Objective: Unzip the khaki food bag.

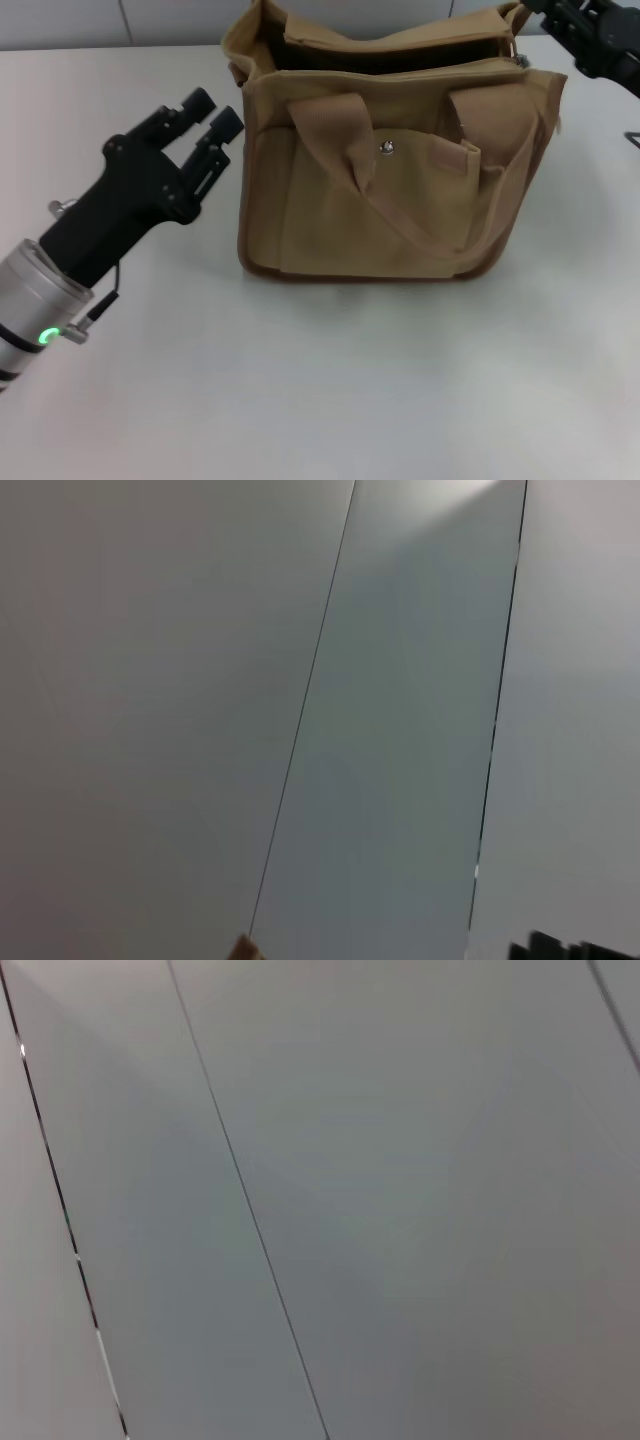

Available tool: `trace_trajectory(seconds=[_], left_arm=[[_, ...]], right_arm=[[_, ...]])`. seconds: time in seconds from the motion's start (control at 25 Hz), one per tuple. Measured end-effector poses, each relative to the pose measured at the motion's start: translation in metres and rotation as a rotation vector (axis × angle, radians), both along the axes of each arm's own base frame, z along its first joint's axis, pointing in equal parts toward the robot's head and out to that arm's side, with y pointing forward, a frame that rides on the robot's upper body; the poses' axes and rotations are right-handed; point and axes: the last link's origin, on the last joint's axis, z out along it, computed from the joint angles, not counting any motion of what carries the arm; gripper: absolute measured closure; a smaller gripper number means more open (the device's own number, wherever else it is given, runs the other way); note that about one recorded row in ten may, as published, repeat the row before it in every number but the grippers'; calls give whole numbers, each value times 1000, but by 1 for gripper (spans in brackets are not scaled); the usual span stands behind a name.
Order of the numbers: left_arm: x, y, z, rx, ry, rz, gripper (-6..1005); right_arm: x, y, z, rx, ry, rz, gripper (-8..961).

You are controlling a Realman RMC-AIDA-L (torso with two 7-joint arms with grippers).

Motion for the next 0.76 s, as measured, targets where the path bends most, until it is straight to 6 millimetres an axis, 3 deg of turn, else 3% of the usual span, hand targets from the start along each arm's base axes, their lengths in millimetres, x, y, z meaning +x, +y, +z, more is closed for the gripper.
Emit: trace_trajectory(seconds=[0.16, 0.2, 0.24, 0.32, 0.36, 0.4, 0.56, 0.6, 0.68, 0.76], left_arm=[[-2, -2, 19, -35, -13, -72, 603], [0, -4, 27, -72, 7, -135, 568], [0, -5, 30, -85, 20, -161, 533], [2, -8, 39, -158, 71, -243, 475], [2, -8, 39, -158, 71, -243, 446], [0, -14, 47, -292, 160, -333, 417], [-3, -23, 52, -424, 247, -415, 302], [-5, -25, 52, -468, 280, -433, 302], [-6, -26, 52, -480, 293, -437, 302], [-7, -27, 51, -502, 310, -440, 302]], right_arm=[[3, -19, 11, -5, 40, 63, 677], [1, -38, 18, -29, 33, 165, 653], [1, -38, 18, -29, 33, 165, 628], [-1, -62, 17, -84, -34, 302, 579], [0, -73, 13, -114, -61, 342, 555], [1, -85, 2, -181, -119, 381, 530], [3, -97, -19, -288, -189, 420, 388], [2, -104, -32, -356, -213, 466, 341], [1, -107, -37, -385, -225, 487, 248], [0, -108, -42, -410, -231, 501, 248]])
